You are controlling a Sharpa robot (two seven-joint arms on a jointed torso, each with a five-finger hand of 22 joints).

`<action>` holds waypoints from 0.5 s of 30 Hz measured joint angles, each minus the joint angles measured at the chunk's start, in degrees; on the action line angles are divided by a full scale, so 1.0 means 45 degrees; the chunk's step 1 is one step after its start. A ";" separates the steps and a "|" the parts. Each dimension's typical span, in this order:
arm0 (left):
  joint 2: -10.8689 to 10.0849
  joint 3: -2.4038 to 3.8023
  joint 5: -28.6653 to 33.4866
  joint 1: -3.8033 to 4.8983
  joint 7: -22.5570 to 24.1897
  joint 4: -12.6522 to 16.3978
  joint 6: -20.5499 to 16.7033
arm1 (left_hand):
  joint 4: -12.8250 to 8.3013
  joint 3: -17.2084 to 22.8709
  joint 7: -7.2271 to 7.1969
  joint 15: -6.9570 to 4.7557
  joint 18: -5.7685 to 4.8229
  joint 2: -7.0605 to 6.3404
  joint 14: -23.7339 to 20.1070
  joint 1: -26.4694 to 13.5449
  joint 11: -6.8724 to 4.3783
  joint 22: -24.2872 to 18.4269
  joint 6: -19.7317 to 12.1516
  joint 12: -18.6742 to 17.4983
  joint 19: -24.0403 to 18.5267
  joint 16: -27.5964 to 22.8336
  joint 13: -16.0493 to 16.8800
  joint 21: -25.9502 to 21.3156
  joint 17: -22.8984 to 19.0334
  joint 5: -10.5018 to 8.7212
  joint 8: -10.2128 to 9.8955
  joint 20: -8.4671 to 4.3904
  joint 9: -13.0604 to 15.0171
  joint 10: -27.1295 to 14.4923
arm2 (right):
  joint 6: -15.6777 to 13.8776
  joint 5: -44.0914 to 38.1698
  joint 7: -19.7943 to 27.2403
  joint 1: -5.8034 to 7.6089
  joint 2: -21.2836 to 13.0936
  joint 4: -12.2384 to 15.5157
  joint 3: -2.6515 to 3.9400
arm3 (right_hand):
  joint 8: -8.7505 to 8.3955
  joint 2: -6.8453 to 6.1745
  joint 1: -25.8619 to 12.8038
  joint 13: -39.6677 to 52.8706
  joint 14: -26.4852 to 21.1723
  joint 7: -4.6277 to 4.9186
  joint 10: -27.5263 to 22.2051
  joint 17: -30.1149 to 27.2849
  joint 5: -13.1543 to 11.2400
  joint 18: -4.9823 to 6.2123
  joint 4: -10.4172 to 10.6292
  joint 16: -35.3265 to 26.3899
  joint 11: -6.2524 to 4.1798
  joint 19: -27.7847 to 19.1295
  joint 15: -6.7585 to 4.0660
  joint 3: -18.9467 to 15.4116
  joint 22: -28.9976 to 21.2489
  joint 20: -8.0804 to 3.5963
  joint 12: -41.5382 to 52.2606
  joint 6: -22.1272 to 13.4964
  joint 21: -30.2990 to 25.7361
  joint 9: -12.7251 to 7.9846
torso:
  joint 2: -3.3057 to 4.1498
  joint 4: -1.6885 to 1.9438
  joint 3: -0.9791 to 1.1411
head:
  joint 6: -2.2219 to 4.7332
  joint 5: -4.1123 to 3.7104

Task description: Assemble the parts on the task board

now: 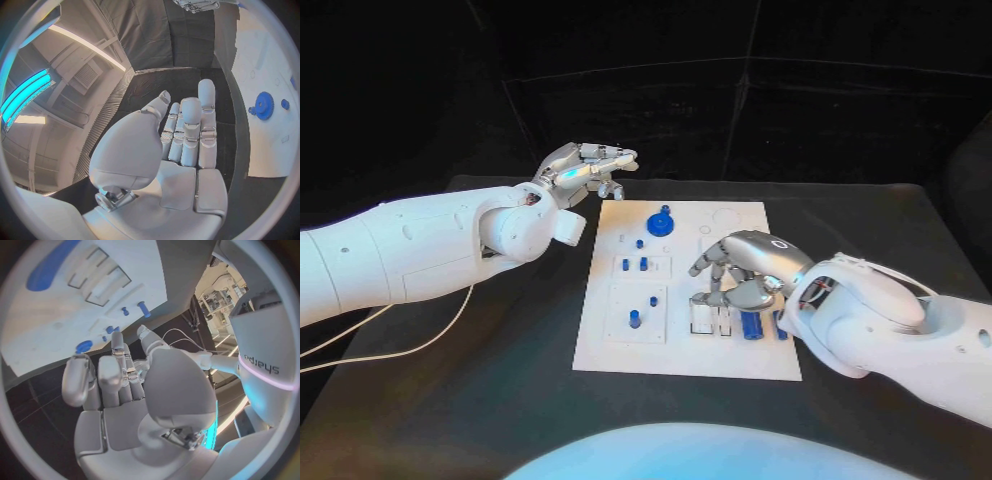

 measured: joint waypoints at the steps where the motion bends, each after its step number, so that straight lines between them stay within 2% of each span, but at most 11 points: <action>1: -0.0014 -0.0002 0.0000 0.0000 0.0000 0.0002 0.0000 | 0.0000 0.0000 0.0000 0.0000 0.0000 0.0000 0.0000 0.0000 0.0000 0.0000 0.0000 0.0000 0.0000 0.0000 0.0000 0.0000 0.0000 0.0000 0.0000 0.0000 0.0000 0.0000 | -0.0045 0.0304 -0.0196 0.0027 -0.0349 0.0127 0.0016 | 0.0103 -0.0014 -0.0343 0.1416 0.0015 -0.0115 0.0516 0.0403 0.0380 -0.0079 0.0343 0.0267 -0.0115 0.0348 -0.0146 -0.0372 0.0102 -0.0128 0.1405 0.0048 0.0373 0.0020 | -0.0010 -0.0013 -0.0009 | 0.0017 -0.0052; 3: -0.0023 -0.0002 0.0000 -0.0001 -0.0001 0.0022 0.0001 | 0.0000 0.0000 0.0000 0.0000 0.0000 0.0000 0.0000 0.0000 0.0000 -0.0004 0.0000 0.0000 0.0000 0.0000 0.0000 0.0000 0.0000 0.0000 0.0000 0.0000 0.0000 0.0000 | -0.0131 0.0943 -0.0711 0.0062 -0.1010 0.0319 0.0041 | 0.0350 0.0072 -0.0398 0.5633 -0.0007 -0.0239 0.0767 0.0736 0.0652 -0.0141 0.0805 0.0515 -0.0201 0.0601 -0.0167 -0.0978 0.0139 -0.0330 0.5177 0.0042 0.0756 0.0061 | -0.0027 -0.0043 -0.0022 | 0.0054 -0.0192; 4: -0.0025 -0.0002 0.0000 -0.0001 -0.0001 0.0033 0.0001 | 0.0000 0.0000 0.0000 0.0000 0.0000 0.0000 0.0000 0.0000 0.0000 -0.0012 0.0000 0.0000 0.0000 0.0000 0.0001 0.0000 0.0000 0.0000 0.0000 0.0000 0.0000 0.0000 | -0.0150 0.1170 -0.0946 0.0069 -0.1252 0.0413 0.0042 | 0.0553 0.0178 -0.0405 0.7580 -0.0007 -0.0269 0.0838 0.0829 0.0651 -0.0280 0.1078 0.0596 -0.0225 0.0628 -0.0167 -0.1356 0.0139 -0.0357 0.6913 0.0073 0.0881 0.0095 | -0.0034 -0.0059 -0.0029 | 0.0066 -0.0244; 7: -0.0036 -0.0003 0.0000 -0.0001 -0.0002 0.0052 0.0001 | 0.0000 0.0000 0.0000 0.0000 0.0000 0.0000 0.0000 0.0000 0.0000 -0.0012 0.0000 0.0000 0.0000 0.0000 0.0001 0.0000 0.0000 0.0000 0.0000 0.0000 0.0000 0.0000 | -0.0161 0.1648 -0.1655 0.0075 -0.1857 0.0672 0.0041 | 0.1011 0.0396 -0.0187 1.1125 0.0039 -0.0269 0.0835 0.0944 0.0600 -0.0279 0.1701 0.0656 -0.0222 0.0706 -0.0213 -0.2222 0.0138 -0.0307 0.9899 0.0072 0.1131 0.0172 | -0.0052 -0.0105 -0.0054 | 0.0087 -0.0405; 9: -0.0042 -0.0004 0.0000 -0.0001 -0.0002 0.0065 0.0001 | 0.0000 0.0000 0.0000 0.0000 0.0001 0.0000 0.0000 0.0000 0.0000 -0.0012 0.0000 0.0000 0.0000 0.0000 0.0001 0.0000 0.0000 0.0000 0.0000 0.0000 0.0000 0.0000 | -0.0149 0.1802 -0.2172 0.0079 -0.2164 0.0749 0.0028 | 0.1215 0.0448 -0.0135 1.2167 0.0039 -0.0269 0.0916 0.0947 0.0504 -0.0279 0.2027 0.0656 -0.0160 0.0706 -0.0213 -0.2545 0.0138 -0.0307 1.0724 0.0072 0.1146 0.0215 | -0.0066 -0.0142 -0.0060 | 0.0095 -0.0470; 12: -0.0039 -0.0004 0.0000 -0.0001 -0.0002 0.0073 0.0001 | 0.0000 0.0000 0.0000 0.0000 0.0001 0.0000 0.0000 0.0000 0.0000 -0.0011 0.0000 0.0000 0.0000 0.0000 0.0001 0.0000 0.0001 0.0000 0.0000 0.0000 0.0000 0.0000 | -0.0127 0.1852 -0.2714 0.0079 -0.2318 0.0771 -0.0025 | 0.1406 0.0494 -0.0089 1.2818 0.0040 -0.0288 0.0977 0.0965 0.0452 -0.0278 0.2332 0.0707 -0.0227 0.0705 -0.0213 -0.2851 0.0138 -0.0307 1.1208 0.0053 0.1245 0.0265 | -0.0081 -0.0189 -0.0062 | 0.0100 -0.0546; 15: -0.0037 -0.0005 0.0000 -0.0001 -0.0002 0.0073 0.0002 | 0.0000 0.0000 0.0000 0.0000 0.0000 0.0000 0.0000 0.0000 0.0000 -0.0011 0.0000 0.0000 0.0000 0.0000 0.0001 -0.0050 0.0001 0.0000 0.0000 0.0000 0.0000 0.0000 | -0.0087 0.1833 -0.3261 0.0060 -0.2353 0.0779 -0.0120 | 0.1581 0.0563 -0.0021 1.3273 0.0039 -0.0279 0.1054 0.1001 0.0427 -0.0277 0.2485 0.0707 -0.0224 0.0705 -0.0214 -0.3174 0.0137 -0.0307 1.1532 -0.0036 0.1306 0.0321 | -0.0094 -0.0212 -0.0068 | 0.0100 -0.0603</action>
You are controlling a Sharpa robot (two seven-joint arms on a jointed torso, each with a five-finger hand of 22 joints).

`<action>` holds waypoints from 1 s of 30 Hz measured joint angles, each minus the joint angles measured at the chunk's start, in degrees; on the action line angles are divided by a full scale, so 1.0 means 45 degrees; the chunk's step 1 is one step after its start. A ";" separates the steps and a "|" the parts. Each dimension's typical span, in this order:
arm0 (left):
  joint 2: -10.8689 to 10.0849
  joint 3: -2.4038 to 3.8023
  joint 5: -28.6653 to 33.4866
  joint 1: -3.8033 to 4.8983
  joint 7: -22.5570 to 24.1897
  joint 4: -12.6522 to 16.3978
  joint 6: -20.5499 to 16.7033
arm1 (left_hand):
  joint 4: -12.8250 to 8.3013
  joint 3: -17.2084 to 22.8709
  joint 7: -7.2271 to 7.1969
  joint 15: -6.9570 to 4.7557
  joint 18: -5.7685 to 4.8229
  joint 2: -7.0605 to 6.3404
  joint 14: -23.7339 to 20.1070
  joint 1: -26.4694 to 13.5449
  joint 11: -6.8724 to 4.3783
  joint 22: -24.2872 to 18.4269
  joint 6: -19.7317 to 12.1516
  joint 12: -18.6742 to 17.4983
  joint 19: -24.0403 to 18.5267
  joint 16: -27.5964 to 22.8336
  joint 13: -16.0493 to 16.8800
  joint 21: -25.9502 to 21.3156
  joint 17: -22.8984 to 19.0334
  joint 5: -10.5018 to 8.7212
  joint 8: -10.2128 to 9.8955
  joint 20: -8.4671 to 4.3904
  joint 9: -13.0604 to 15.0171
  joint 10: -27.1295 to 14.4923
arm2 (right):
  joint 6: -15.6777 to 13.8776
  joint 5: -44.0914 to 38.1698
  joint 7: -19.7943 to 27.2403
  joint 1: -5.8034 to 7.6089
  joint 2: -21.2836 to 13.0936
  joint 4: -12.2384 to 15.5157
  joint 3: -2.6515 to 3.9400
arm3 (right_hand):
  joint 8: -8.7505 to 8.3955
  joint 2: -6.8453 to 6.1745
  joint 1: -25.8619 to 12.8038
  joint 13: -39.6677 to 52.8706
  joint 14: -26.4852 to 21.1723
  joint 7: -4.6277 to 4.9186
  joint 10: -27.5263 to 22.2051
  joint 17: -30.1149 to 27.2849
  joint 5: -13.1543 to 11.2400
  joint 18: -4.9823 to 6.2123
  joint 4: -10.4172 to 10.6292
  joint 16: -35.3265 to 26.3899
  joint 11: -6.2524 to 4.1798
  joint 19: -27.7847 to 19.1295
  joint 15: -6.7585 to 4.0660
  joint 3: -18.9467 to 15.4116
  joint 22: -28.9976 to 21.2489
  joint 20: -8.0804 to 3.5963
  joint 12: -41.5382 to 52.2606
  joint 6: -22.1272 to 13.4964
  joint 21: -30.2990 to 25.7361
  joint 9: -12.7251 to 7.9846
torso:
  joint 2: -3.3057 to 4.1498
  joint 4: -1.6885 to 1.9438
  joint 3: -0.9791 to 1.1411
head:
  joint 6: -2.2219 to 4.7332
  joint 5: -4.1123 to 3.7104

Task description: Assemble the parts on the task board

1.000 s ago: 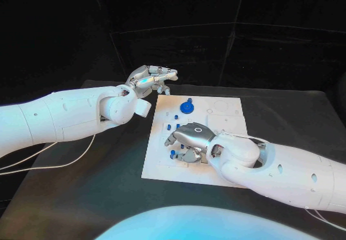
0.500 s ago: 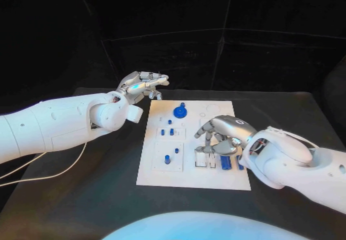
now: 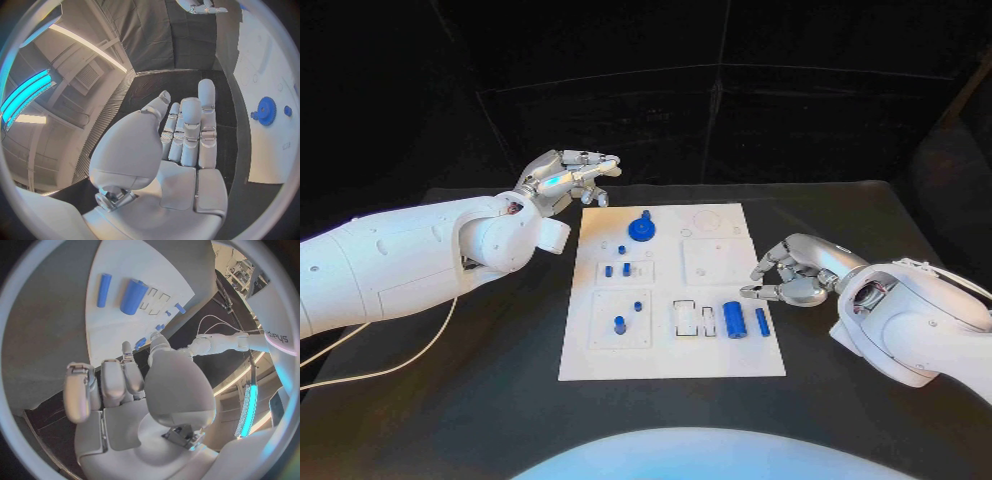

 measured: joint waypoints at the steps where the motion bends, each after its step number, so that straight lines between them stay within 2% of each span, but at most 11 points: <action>1: 0.0002 0.0000 0.0000 0.0000 0.0000 0.0000 0.0001 | 0.0000 0.0000 0.0000 0.0000 0.0000 0.0000 0.0000 0.0000 0.0000 0.0000 0.0000 0.0000 0.0000 0.0000 0.0000 0.0000 0.0000 0.0000 0.0000 0.0000 0.0000 0.0000 | 0.0020 -0.0029 -0.0143 -0.0019 0.0003 -0.0006 -0.0024 | 0.0047 0.0000 0.0000 0.0266 0.0000 0.0000 0.0112 0.0029 -0.0002 -0.0118 0.0016 0.0060 -0.0002 0.0000 0.0000 -0.0119 0.0000 0.0000 0.0193 0.0000 0.0081 0.0026 | -0.0004 -0.0001 -0.0002 | 0.0000 -0.0015; 2: 0.0003 0.0000 0.0000 0.0000 0.0000 0.0000 0.0002 | 0.0000 0.0000 0.0000 0.0000 0.0000 0.0000 0.0000 0.0000 0.0000 0.0000 0.0000 0.0000 0.0000 0.0000 0.0000 0.0000 0.0000 0.0000 0.0000 0.0000 0.0000 0.0000 | 0.0043 -0.0064 -0.0268 -0.0048 0.0022 -0.0028 -0.0044 | 0.0117 0.0000 0.0000 0.0450 0.0000 0.0000 0.0151 0.0052 -0.0052 -0.0198 0.0019 0.0061 -0.0001 0.0000 0.0000 -0.0199 0.0000 0.0000 0.0331 0.0000 0.0130 0.0041 | -0.0004 -0.0001 -0.0002 | 0.0000 -0.0026; 4: 0.0004 0.0000 0.0000 0.0000 0.0001 0.0000 0.0004 | 0.0000 0.0000 0.0000 0.0000 0.0000 0.0000 0.0000 0.0000 0.0000 0.0001 0.0000 0.0000 0.0000 0.0000 0.0000 0.0000 0.0000 0.0000 0.0000 0.0000 0.0000 0.0000 | 0.0115 -0.0155 -0.0531 -0.0131 0.0127 -0.0100 -0.0090 | 0.0184 0.0003 -0.0003 0.0722 0.0000 -0.0045 0.0237 0.0075 -0.0075 -0.0199 0.0046 0.0061 -0.0002 0.0000 0.0000 -0.0303 -0.0001 0.0000 0.0532 -0.0044 0.0136 0.0083 | -0.0004 0.0002 -0.0010 | -0.0001 -0.0050; 7: 0.0006 -0.0001 0.0000 0.0000 0.0001 -0.0003 0.0008 | 0.0000 0.0000 0.0000 0.0000 0.0000 0.0000 0.0000 0.0000 0.0000 0.0001 0.0000 0.0000 0.0000 0.0000 0.0000 0.0000 0.0000 0.0000 0.0000 0.0000 0.0000 0.0000 | 0.0269 -0.0268 -0.0806 -0.0218 0.0328 -0.0253 -0.0133 | 0.0325 0.0253 -0.0253 0.0858 0.0000 0.0000 0.0241 0.0075 -0.0146 -0.0197 0.0056 0.0060 -0.0002 0.0000 0.0000 -0.0489 -0.0001 0.0000 0.0639 -0.0089 0.0150 0.0145 | -0.0002 0.0020 -0.0015 | 0.0000 -0.0074; 11: 0.0008 -0.0003 0.0000 0.0000 0.0001 -0.0008 0.0017 | 0.0000 0.0000 0.0000 0.0000 0.0000 0.0000 0.0000 0.0000 0.0000 -0.0015 0.0000 0.0075 0.0000 0.0000 0.0001 0.0000 0.0000 0.0000 0.0051 0.0000 0.0000 0.0001 | 0.0492 -0.0329 -0.1047 -0.0291 0.0575 -0.0424 -0.0351 | 0.0416 0.0318 -0.0318 0.0858 0.0000 0.0001 0.0241 0.0104 -0.0146 -0.0197 0.0047 0.0108 -0.0002 -0.0001 0.0001 -0.0509 -0.0001 0.0000 0.0691 -0.0090 0.0189 0.0172 | 0.0004 0.0024 -0.0015 | 0.0000 -0.0043; 14: 0.0012 -0.0003 0.0000 0.0000 0.0000 -0.0012 0.0028 | 0.0000 0.0000 0.0000 0.0000 0.0000 0.0000 0.0000 0.0000 0.0000 -0.0014 0.0000 0.0075 0.0000 0.0000 0.0001 0.0000 0.0001 0.0000 0.0050 0.0000 0.0000 0.0000 | 0.0638 -0.0333 -0.1179 -0.0337 0.0782 -0.0484 -0.0449 | 0.0416 0.0318 -0.0318 0.0858 0.0000 0.0001 0.0240 0.0107 -0.0204 -0.0196 0.0050 0.0108 -0.0002 -0.0001 0.0001 -0.0583 -0.0002 0.0000 0.0691 -0.0090 0.0189 0.0197 | 0.0011 0.0024 -0.0012 | -0.0010 0.0007; 20: 0.0031 -0.0004 0.0000 -0.0001 -0.0008 -0.0027 0.0056 | 0.0000 0.0000 0.0000 0.0000 0.0000 0.0000 0.0000 0.0000 0.0000 -0.0013 0.0000 0.0075 0.0000 0.0000 0.0002 0.0000 0.0029 0.0000 0.0050 0.0000 0.0000 0.0001 | 0.0827 -0.0364 -0.1316 -0.0364 0.1097 -0.0613 -0.0514 | 0.0488 0.0318 -0.0318 0.0857 0.0000 0.0001 0.0265 0.0122 -0.0206 -0.0195 0.0016 0.0108 -0.0028 -0.0001 0.0001 -0.0619 -0.0003 0.0000 0.0691 -0.0090 0.0189 0.0232 | 0.0011 0.0012 -0.0012 | -0.0042 0.0038; 30: 0.0039 -0.0005 0.0000 -0.0002 -0.0016 -0.0042 0.0086 | 0.0000 0.0000 0.0000 0.0000 0.0000 0.0000 0.0000 0.0000 0.0000 -0.0012 0.0000 0.0075 0.0000 0.0000 0.0002 0.0000 0.0028 0.0000 0.0051 0.0000 0.0000 0.0001 | 0.1344 -0.0421 -0.1498 -0.0385 0.1354 -0.0996 -0.0529 | 0.0628 0.0374 -0.0375 0.0856 0.0000 -0.0046 0.0286 0.0112 -0.0206 -0.0194 0.0014 0.0108 -0.0048 -0.0002 0.0001 -0.0687 -0.0004 0.0000 0.0691 -0.0042 0.0189 0.0302 | 0.0011 0.0009 -0.0016 | -0.0076 0.0022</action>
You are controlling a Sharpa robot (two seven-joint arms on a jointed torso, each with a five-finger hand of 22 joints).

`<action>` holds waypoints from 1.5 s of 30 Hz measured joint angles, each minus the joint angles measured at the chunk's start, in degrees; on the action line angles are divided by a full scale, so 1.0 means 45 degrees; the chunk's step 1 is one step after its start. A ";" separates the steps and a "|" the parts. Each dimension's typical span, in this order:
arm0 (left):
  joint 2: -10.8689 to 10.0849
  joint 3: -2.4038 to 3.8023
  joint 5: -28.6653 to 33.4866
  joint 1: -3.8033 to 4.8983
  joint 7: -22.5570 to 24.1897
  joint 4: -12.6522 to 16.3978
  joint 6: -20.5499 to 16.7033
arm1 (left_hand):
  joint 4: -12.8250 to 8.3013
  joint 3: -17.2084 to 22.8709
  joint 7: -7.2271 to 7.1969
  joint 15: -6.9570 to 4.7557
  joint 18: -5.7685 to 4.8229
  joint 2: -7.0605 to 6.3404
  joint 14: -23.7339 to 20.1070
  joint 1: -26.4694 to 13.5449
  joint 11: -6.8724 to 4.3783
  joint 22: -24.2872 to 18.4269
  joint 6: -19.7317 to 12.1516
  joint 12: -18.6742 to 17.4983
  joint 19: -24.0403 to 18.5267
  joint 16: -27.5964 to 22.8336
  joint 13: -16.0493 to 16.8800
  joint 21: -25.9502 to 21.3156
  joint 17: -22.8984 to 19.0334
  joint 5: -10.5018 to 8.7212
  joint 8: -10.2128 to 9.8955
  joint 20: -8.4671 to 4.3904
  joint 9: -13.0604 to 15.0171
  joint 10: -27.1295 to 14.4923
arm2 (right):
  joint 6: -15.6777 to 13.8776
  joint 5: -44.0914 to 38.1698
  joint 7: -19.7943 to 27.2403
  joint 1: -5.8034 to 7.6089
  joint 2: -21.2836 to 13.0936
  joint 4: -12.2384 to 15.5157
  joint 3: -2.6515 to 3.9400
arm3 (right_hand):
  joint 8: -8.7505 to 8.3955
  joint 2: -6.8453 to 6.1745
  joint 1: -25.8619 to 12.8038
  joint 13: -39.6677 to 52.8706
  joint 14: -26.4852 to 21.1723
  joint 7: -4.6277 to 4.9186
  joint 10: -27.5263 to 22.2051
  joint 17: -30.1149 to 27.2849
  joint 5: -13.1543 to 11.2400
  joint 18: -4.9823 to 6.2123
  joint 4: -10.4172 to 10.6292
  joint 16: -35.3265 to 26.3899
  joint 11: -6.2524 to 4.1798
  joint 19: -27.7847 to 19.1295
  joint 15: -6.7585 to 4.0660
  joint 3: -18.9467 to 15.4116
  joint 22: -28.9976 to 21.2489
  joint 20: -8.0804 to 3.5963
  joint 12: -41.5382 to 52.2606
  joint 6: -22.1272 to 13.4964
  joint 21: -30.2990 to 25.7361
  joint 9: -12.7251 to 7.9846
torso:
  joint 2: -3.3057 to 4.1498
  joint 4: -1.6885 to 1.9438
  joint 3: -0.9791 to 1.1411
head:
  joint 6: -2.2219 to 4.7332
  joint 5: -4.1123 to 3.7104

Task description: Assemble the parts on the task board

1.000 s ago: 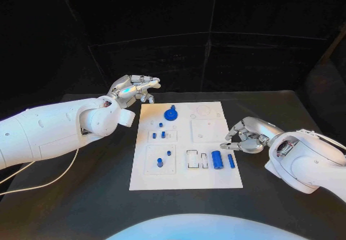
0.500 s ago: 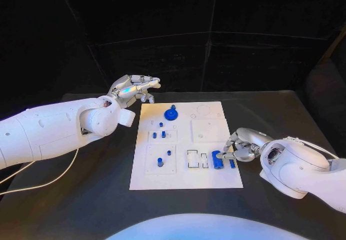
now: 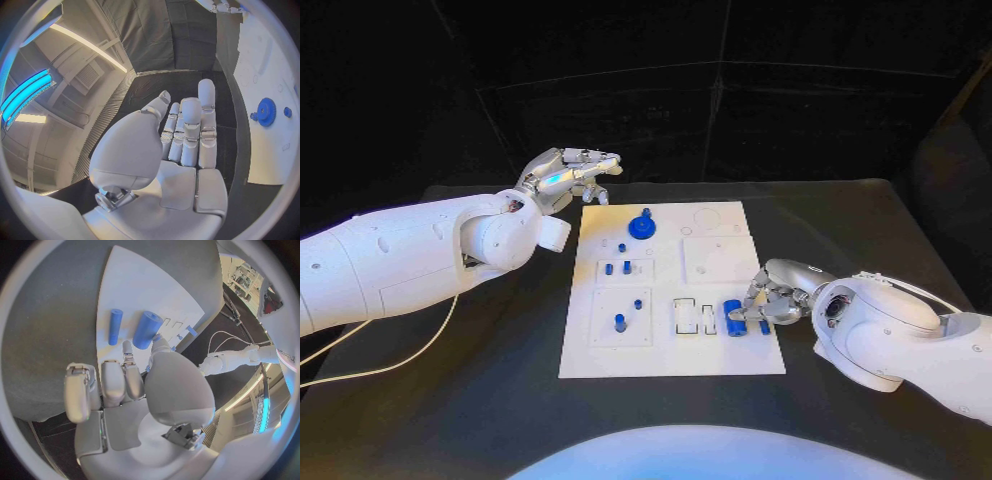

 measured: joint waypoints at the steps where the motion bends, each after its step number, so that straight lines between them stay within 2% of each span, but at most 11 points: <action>1: -0.0003 0.0000 0.0000 0.0000 -0.0001 0.0000 0.0002 | 0.0000 0.0000 0.0000 0.0000 0.0000 0.0000 0.0000 0.0000 0.0000 -0.0001 0.0000 0.0000 0.0000 0.0000 0.0000 0.0000 0.0000 0.0000 0.0000 0.0000 0.0000 0.0000 | 0.0054 -0.0007 -0.0010 -0.0005 0.0029 -0.0018 0.0000 | 0.0000 0.0000 0.0000 0.0000 0.0000 0.0000 0.0000 -0.0006 0.0000 -0.0001 0.0000 0.0000 0.0000 0.0000 0.0000 0.0000 0.0000 0.0000 0.0000 0.0000 0.0000 0.0000 | 0.0000 0.0000 0.0000 | -0.0001 0.0000; 7: -0.0016 0.0000 0.0000 0.0000 -0.0006 0.0005 0.0010 | 0.0000 0.0000 0.0000 0.0000 0.0000 0.0000 0.0000 0.0000 0.0000 0.0000 0.0000 0.0000 0.0000 0.0000 0.0000 0.0000 -0.0001 0.0000 0.0000 0.0000 0.0000 0.0000 | 0.0343 -0.0097 -0.0054 -0.0111 0.0241 -0.0124 0.0000 | 0.0002 0.0038 0.0038 -0.0001 0.0000 0.0001 -0.0001 -0.0053 0.0000 0.0000 0.0000 0.0000 0.0000 0.0000 0.0000 0.0000 0.0000 0.0000 0.0000 0.0000 0.0000 0.0038 | -0.0002 0.0000 -0.0004 | -0.0011 0.0018; 12: -0.0034 -0.0001 0.0000 0.0000 -0.0010 0.0014 0.0018 | 0.0000 0.0000 0.0000 0.0000 0.0000 0.0000 0.0000 0.0000 0.0000 0.0001 0.0000 0.0000 0.0001 0.0000 0.0001 0.0000 -0.0001 0.0000 0.0000 0.0000 0.0000 0.0000 | 0.0456 -0.0296 -0.0060 -0.0202 0.0401 -0.0188 0.0056 | 0.0126 0.0083 0.0084 -0.0001 0.0000 -0.0043 0.0000 -0.0053 0.0000 0.0000 -0.0035 0.0000 0.0000 0.0000 0.0000 -0.0035 -0.0001 0.0000 0.0000 0.0052 0.0000 0.0121 | -0.0007 0.0000 -0.0010 | -0.0015 0.0020; 20: -0.0074 -0.0001 0.0000 0.0000 -0.0017 0.0032 0.0022 | 0.0000 0.0000 0.0000 0.0000 0.0000 0.0000 0.0000 0.0000 0.0000 0.0002 0.0000 0.0000 0.0000 0.0000 0.0001 0.0000 -0.0002 0.0000 0.0000 0.0000 0.0000 0.0000 | 0.0454 -0.0644 -0.0058 -0.0296 0.0578 -0.0250 0.0088 | 0.0346 0.0357 0.0364 -0.0002 -0.0047 -0.0134 0.0044 -0.0067 0.0101 0.0001 -0.0103 0.0000 -0.0045 -0.0001 -0.0046 -0.0110 -0.0001 0.0000 0.0048 0.0190 0.0000 0.0267 | -0.0011 0.0000 -0.0010 | -0.0021 0.0020; 22: -0.0084 -0.0001 0.0000 0.0000 -0.0018 0.0037 0.0023 | 0.0000 0.0000 0.0000 0.0000 0.0000 0.0000 0.0000 0.0000 0.0000 0.0002 0.0000 0.0000 0.0000 0.0000 0.0001 0.0000 -0.0002 0.0000 0.0000 0.0000 0.0000 0.0000 | 0.0425 -0.0716 -0.0055 -0.0310 0.0590 -0.0250 0.0088 | 0.0462 0.0460 0.0552 -0.0002 -0.0003 -0.0213 0.0090 -0.0067 0.0321 0.0002 -0.0093 0.0000 -0.0091 -0.0001 -0.0092 -0.0119 -0.0002 0.0000 0.0048 0.0270 0.0000 0.0319 | -0.0011 0.0000 -0.0010 | -0.0024 0.0034; 24: -0.0097 -0.0001 0.0000 0.0000 -0.0020 0.0041 0.0025 | 0.0000 0.0000 0.0000 0.0000 0.0000 0.0000 0.0000 0.0000 0.0000 0.0002 0.0000 0.0000 0.0000 0.0000 0.0001 0.0000 -0.0002 0.0000 0.0000 0.0000 0.0000 0.0000 | 0.0340 -0.0786 -0.0047 -0.0331 0.0591 -0.0218 0.0076 | 0.0593 0.0545 0.0736 -0.0002 -0.0031 -0.0290 0.0138 -0.0067 0.0783 0.0001 -0.0210 -0.0001 -0.0139 -0.0001 -0.0170 -0.0102 -0.0002 0.0000 0.0132 0.0431 0.0053 0.0412 | -0.0011 0.0000 -0.0009 | -0.0026 0.0046; 28: -0.0109 -0.0001 0.0000 0.0000 -0.0023 0.0046 0.0026 | 0.0000 0.0000 0.0000 0.0000 0.0000 0.0000 0.0000 0.0000 0.0000 0.0003 0.0000 0.0000 0.0000 0.0000 0.0001 0.0000 -0.0002 0.0000 0.0000 0.0000 0.0000 0.0000 | 0.0015 -0.0868 -0.0050 -0.0393 0.0498 -0.0058 0.0033 | 0.0716 0.0738 0.0986 -0.0002 -0.0006 -0.0367 0.0298 0.0000 0.1695 0.0002 -0.0244 -0.0001 -0.0298 -0.0003 -0.0234 -0.0074 -0.0002 -0.0094 0.0236 0.0587 0.0095 0.0500 | -0.0016 0.0000 -0.0002 | -0.0017 0.0078; 35: -0.0113 -0.0001 0.0000 0.0000 -0.0026 0.0047 0.0035 | 0.0000 0.0000 0.0000 0.0000 -0.0001 0.0000 0.0000 0.0000 0.0000 0.0003 0.0000 0.0000 0.0000 0.0000 0.0001 0.0000 -0.0003 0.0000 0.0000 0.0000 0.0000 0.0000 | -0.0970 -0.0683 -0.0128 -0.0451 0.0368 0.0411 -0.0007 | 0.0852 0.0802 0.1052 -0.0002 -0.0015 -0.0330 0.0269 0.0057 0.2262 0.0001 -0.0103 0.0053 -0.0367 -0.0004 -0.0305 -0.0219 -0.0003 -0.0186 0.0236 0.0624 0.0147 0.0592 | -0.0034 -0.0010 0.0002 | 0.0040 0.0087; 39: -0.0106 -0.0001 0.0000 0.0000 -0.0027 0.0047 0.0043 | 0.0000 0.0000 0.0000 0.0000 0.0000 0.0000 0.0000 0.0000 0.0000 -0.0014 0.0000 0.0000 0.0000 0.0000 0.0001 0.0000 -0.0003 0.0000 -0.0001 0.0000 0.0000 0.0000 | -0.1568 -0.0446 -0.0138 -0.0448 0.0353 0.0656 0.0000 | 0.0889 0.0907 0.1007 -0.0002 -0.0001 -0.0330 0.0269 0.0095 0.2382 0.0001 -0.0016 0.0053 -0.0367 -0.0004 -0.0318 -0.0306 -0.0003 -0.0186 0.0236 0.0625 0.0196 0.0597 | -0.0033 0.0011 -0.0004 | 0.0076 0.0070; 41: -0.0106 -0.0001 0.0000 0.0000 -0.0028 0.0047 0.0046 | 0.0000 0.0000 0.0000 0.0000 0.0000 0.0000 0.0000 0.0000 0.0000 -0.0013 0.0000 0.0000 0.0000 0.0000 0.0001 0.0000 -0.0003 0.0000 0.0000 0.0000 0.0000 0.0000 | -0.1791 -0.0318 -0.0141 -0.0446 0.0375 0.0747 0.0002 | 0.0914 0.1101 0.0813 -0.0002 -0.0045 -0.0330 0.0269 0.0095 0.2175 0.0001 -0.0007 0.0053 -0.0366 -0.0004 -0.0362 -0.0447 -0.0003 -0.0186 0.0236 0.0625 0.0196 0.0939 | -0.0032 0.0020 -0.0004 | 0.0094 0.0082; 45: -0.0111 -0.0001 0.0000 0.0000 -0.0030 0.0052 0.0052 | 0.0000 0.0000 0.0000 0.0000 -0.0001 0.0000 0.0000 0.0000 0.0000 -0.0013 0.0000 0.0000 0.0000 0.0000 0.0001 0.0000 -0.0003 0.0000 0.0000 0.0000 0.0000 0.0000 | -0.2118 0.0000 -0.0149 -0.0444 0.0594 0.0811 0.0005 | 0.0924 0.1155 0.0758 -0.0003 -0.0047 -0.0331 0.0269 0.0109 0.2081 0.0001 -0.0002 0.0053 -0.0366 -0.0004 -0.0363 -0.0453 -0.0003 -0.0185 0.0236 0.0625 0.0196 0.1080 | -0.0020 0.0022 -0.0007 | 0.0117 0.0138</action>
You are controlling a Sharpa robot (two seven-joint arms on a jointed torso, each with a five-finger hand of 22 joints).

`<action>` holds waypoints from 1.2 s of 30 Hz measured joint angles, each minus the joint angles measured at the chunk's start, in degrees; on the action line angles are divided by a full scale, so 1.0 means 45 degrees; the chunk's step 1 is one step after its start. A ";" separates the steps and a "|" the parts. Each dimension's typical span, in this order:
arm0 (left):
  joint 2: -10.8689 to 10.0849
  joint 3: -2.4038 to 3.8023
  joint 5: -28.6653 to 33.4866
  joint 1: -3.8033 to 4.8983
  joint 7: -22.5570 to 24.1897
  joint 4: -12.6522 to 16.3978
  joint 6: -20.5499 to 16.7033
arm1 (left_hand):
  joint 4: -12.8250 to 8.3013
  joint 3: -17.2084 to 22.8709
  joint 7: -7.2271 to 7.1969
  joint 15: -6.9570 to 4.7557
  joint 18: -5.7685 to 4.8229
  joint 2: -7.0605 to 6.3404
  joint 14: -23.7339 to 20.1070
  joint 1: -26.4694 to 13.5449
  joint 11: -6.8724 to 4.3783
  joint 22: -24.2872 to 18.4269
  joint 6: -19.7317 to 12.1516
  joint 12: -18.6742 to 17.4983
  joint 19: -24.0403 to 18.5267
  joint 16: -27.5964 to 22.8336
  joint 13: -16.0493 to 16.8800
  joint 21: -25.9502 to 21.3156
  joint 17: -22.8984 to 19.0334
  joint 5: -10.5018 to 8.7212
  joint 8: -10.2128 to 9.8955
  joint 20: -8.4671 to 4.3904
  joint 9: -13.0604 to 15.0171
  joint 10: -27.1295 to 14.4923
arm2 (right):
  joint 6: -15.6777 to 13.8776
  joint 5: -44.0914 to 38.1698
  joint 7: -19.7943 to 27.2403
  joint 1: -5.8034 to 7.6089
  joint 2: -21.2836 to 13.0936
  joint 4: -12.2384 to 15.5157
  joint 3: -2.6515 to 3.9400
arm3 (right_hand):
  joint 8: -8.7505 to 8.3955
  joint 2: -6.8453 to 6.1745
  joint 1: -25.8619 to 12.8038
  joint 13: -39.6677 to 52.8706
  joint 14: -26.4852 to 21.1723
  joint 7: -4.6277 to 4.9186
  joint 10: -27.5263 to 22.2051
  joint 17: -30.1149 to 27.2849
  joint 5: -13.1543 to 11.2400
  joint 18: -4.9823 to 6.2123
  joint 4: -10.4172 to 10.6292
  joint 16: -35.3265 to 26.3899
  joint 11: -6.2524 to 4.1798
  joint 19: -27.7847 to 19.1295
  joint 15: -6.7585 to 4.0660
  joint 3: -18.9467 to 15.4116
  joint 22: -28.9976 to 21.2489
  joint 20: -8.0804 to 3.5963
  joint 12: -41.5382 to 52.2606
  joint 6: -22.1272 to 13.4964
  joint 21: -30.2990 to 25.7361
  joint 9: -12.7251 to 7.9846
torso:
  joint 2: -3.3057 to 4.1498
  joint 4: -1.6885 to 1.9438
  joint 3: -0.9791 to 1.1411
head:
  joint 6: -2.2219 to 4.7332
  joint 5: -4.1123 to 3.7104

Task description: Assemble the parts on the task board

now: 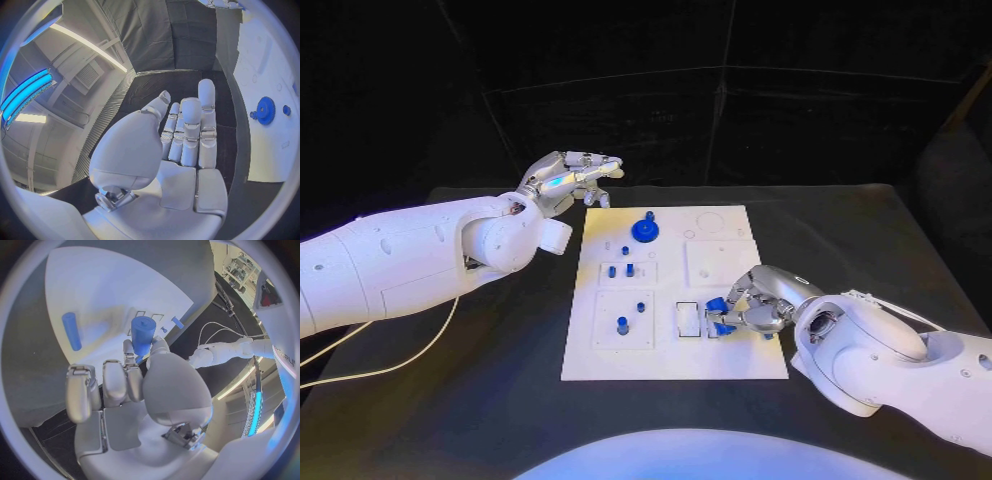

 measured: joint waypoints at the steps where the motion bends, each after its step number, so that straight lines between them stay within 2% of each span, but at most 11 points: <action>1: -0.0002 0.0000 0.0000 0.0000 0.0000 0.0002 0.0001 | 0.0000 0.0000 0.0000 0.0000 0.0000 0.0000 0.0000 0.0000 0.0000 0.0000 0.0000 0.0000 0.0000 0.0000 0.0000 0.0000 0.0000 0.0000 0.0000 0.0000 0.0000 0.0000 | -0.0044 0.0066 -0.0002 0.0000 0.0057 0.0000 0.0000 | 0.0000 0.0000 0.0000 0.0000 0.0000 0.0000 0.0000 0.0000 0.0000 0.0001 0.0000 0.0000 0.0000 0.0000 0.0000 0.0000 0.0000 0.0000 0.0000 0.0000 0.0000 0.0015 | 0.0004 0.0000 -0.0002 | 0.0004 0.0010; 5: -0.0003 -0.0001 0.0000 0.0000 -0.0002 0.0013 0.0008 | 0.0000 0.0000 0.0000 0.0000 0.0000 0.0000 0.0000 0.0000 0.0000 0.0001 0.0000 0.0000 0.0000 0.0000 0.0000 0.0000 0.0000 0.0000 0.0000 0.0000 0.0000 0.0000 | -0.0121 0.0323 -0.0012 0.0000 0.0404 -0.0106 0.0001 | 0.0000 -0.0001 0.0000 0.0000 0.0000 -0.0001 0.0000 -0.0001 -0.0002 0.0000 0.0001 0.0000 0.0001 0.0048 0.0000 -0.0001 0.0000 -0.0047 0.0000 0.0002 0.0000 0.0023 | 0.0012 0.0000 -0.0004 | 0.0005 0.0045; 12: -0.0002 -0.0001 0.0000 0.0000 -0.0005 0.0030 0.0019 | 0.0000 0.0000 0.0000 0.0000 0.0001 0.0000 0.0000 0.0000 0.0000 0.0001 0.0000 0.0000 0.0000 0.0000 0.0001 0.0000 0.0000 0.0000 0.0000 0.0000 0.0000 0.0000 | 0.0007 0.0620 -0.0064 0.0001 0.0978 -0.0490 0.0001 | 0.0075 0.0270 -0.0278 0.0002 0.0000 0.0015 -0.0046 -0.0033 -0.0196 0.0000 0.0004 0.0000 -0.0045 0.0000 0.0000 -0.0221 0.0000 -0.0095 -0.0070 0.0067 0.0000 0.0223 | 0.0017 0.0000 -0.0009 | -0.0035 0.0063; 19: 0.0000 -0.0001 -0.0001 0.0000 -0.0008 0.0043 0.0036 | 0.0000 0.0000 0.0000 0.0000 0.0001 0.0000 0.0000 0.0000 0.0000 0.0002 0.0000 0.0000 0.0000 0.0000 0.0001 0.0000 -0.0001 0.0000 0.0000 0.0000 0.0000 0.0000 | 0.0334 0.0787 -0.0145 0.0005 0.1404 -0.0866 0.0003 | 0.0131 0.0336 -0.0484 0.0002 0.0021 -0.0156 -0.0003 -0.0079 -0.0358 0.0000 -0.0001 0.0000 -0.0096 0.0000 -0.0074 -0.0332 0.0000 -0.0094 -0.0106 0.0273 0.0000 0.0325 | 0.0020 -0.0001 -0.0009 | -0.0062 0.0111; 21: 0.0000 -0.0001 -0.0001 0.0000 -0.0008 0.0047 0.0037 | 0.0000 0.0000 0.0000 0.0000 0.0001 0.0000 0.0000 0.0000 0.0000 0.0002 0.0000 0.0000 0.0000 0.0000 0.0000 0.0000 -0.0001 0.0000 0.0000 0.0000 0.0000 0.0000 | 0.0399 0.0798 -0.0169 0.0006 0.1468 -0.0961 0.0003 | 0.0164 0.0415 -0.0702 0.0003 -0.0001 -0.0351 -0.0046 -0.0095 -0.0858 0.0000 0.0003 0.0000 -0.0139 0.0016 -0.0097 -0.0500 0.0000 -0.0111 -0.0164 0.0469 0.0000 0.0431 | 0.0020 -0.0006 -0.0007 | -0.0070 0.0127; 24: -0.0001 -0.0001 -0.0001 0.0000 -0.0008 0.0051 0.0037 | 0.0000 0.0000 0.0000 0.0000 0.0001 0.0000 0.0000 0.0000 0.0000 0.0003 0.0000 0.0000 0.0000 0.0000 0.0001 0.0000 -0.0001 0.0000 0.0000 0.0000 0.0000 0.0000 | 0.0455 0.0796 -0.0200 0.0008 0.1525 -0.1055 0.0003 | 0.0274 0.0520 -0.0936 0.0009 -0.0005 -0.0483 -0.0048 -0.0139 -0.1740 0.0000 0.0006 0.0000 -0.0140 0.0021 -0.0101 -0.0717 0.0000 -0.0167 -0.0208 0.0608 0.0000 0.0635 | 0.0020 -0.0018 -0.0007 | -0.0073 0.0133; 26: -0.0003 -0.0001 -0.0001 0.0000 -0.0008 0.0054 0.0037 | 0.0000 0.0000 0.0000 0.0000 0.0000 0.0000 0.0000 0.0000 0.0000 0.0003 0.0000 0.0000 0.0000 0.0000 0.0000 0.0000 -0.0001 0.0000 0.0000 0.0000 0.0000 0.0000 | 0.0488 0.0780 -0.0223 0.0010 0.1569 -0.1106 0.0005 | 0.0285 0.0525 -0.1096 0.0011 -0.0021 -0.0455 -0.0047 -0.0171 -0.2419 0.0001 0.0005 0.0000 -0.0140 0.0001 -0.0117 -0.0909 0.0000 -0.0186 -0.0298 0.0577 -0.0001 0.0729 | 0.0020 -0.0018 -0.0006 | -0.0085 0.0133; 28: -0.0005 -0.0001 -0.0001 0.0000 -0.0008 0.0054 0.0037 | 0.0000 0.0000 0.0000 0.0000 0.0001 0.0000 0.0000 0.0000 0.0000 0.0003 0.0000 0.0000 0.0000 0.0000 0.0000 0.0000 -0.0001 0.0000 0.0000 0.0000 0.0000 0.0000 | 0.0515 0.0755 -0.0239 0.0011 0.1610 -0.1138 0.0005 | 0.0259 0.0446 -0.1401 0.0012 -0.0021 -0.0414 -0.0047 -0.0233 -0.3498 0.0001 0.0018 0.0000 -0.0139 0.0001 -0.0117 -0.1156 -0.0001 -0.0185 -0.0367 0.0535 -0.0001 0.0821 | 0.0020 -0.0020 -0.0006 | -0.0101 0.0137; 30: -0.0006 -0.0001 -0.0001 0.0001 -0.0007 0.0055 0.0036 | 0.0000 0.0000 0.0000 0.0000 0.0000 0.0000 0.0000 0.0000 0.0000 0.0003 0.0000 0.0000 0.0000 0.0000 0.0000 0.0000 -0.0001 0.0000 0.0000 0.0000 0.0000 0.0000 | 0.0543 0.0705 -0.0257 0.0012 0.1642 -0.1163 0.0006 | 0.0259 0.0252 -0.1685 0.0007 -0.0022 -0.0414 -0.0047 -0.0312 -0.4335 0.0001 0.0028 -0.0073 -0.0139 0.0001 -0.0117 -0.1362 0.0000 -0.0185 -0.0450 0.0534 -0.0001 0.0899 | 0.0020 -0.0020 -0.0005 | -0.0112 0.0139; 34: -0.0006 -0.0001 -0.0001 0.0001 -0.0005 0.0056 0.0035 | 0.0000 0.0000 0.0000 0.0000 0.0001 0.0000 0.0000 0.0000 0.0000 0.0004 0.0000 0.0000 0.0000 0.0000 0.0000 0.0000 -0.0001 0.0000 0.0000 0.0000 0.0000 0.0000 | 0.0550 0.0564 -0.0285 0.0012 0.1652 -0.1207 0.0006 | 0.0196 -0.0212 -0.2384 0.0006 -0.0022 -0.0378 -0.0046 -0.0451 -0.4549 0.0002 0.0068 -0.0151 -0.0138 0.0001 -0.0117 -0.1474 0.0000 -0.0185 -0.0637 0.0434 -0.0001 0.0992 | 0.0012 -0.0021 -0.0004 | -0.0121 0.0139; 36: -0.0007 -0.0001 -0.0001 0.0001 -0.0004 0.0056 0.0034 | 0.0000 0.0000 0.0000 0.0000 0.0000 0.0000 0.0000 0.0000 0.0000 0.0004 0.0000 0.0000 0.0000 0.0000 0.0001 0.0000 -0.0001 0.0000 0.0000 0.0000 0.0000 0.0000 | 0.0537 0.0469 -0.0301 0.0012 0.1650 -0.1217 0.0006 | 0.0196 -0.0472 -0.2816 0.0006 -0.0021 -0.0348 -0.0047 -0.0515 -0.4549 0.0001 0.0081 -0.0173 -0.0138 0.0001 -0.0117 -0.1225 -0.0001 -0.0185 -0.0793 0.0373 -0.0079 0.1059 | 0.0005 -0.0020 -0.0002 | -0.0122 0.0140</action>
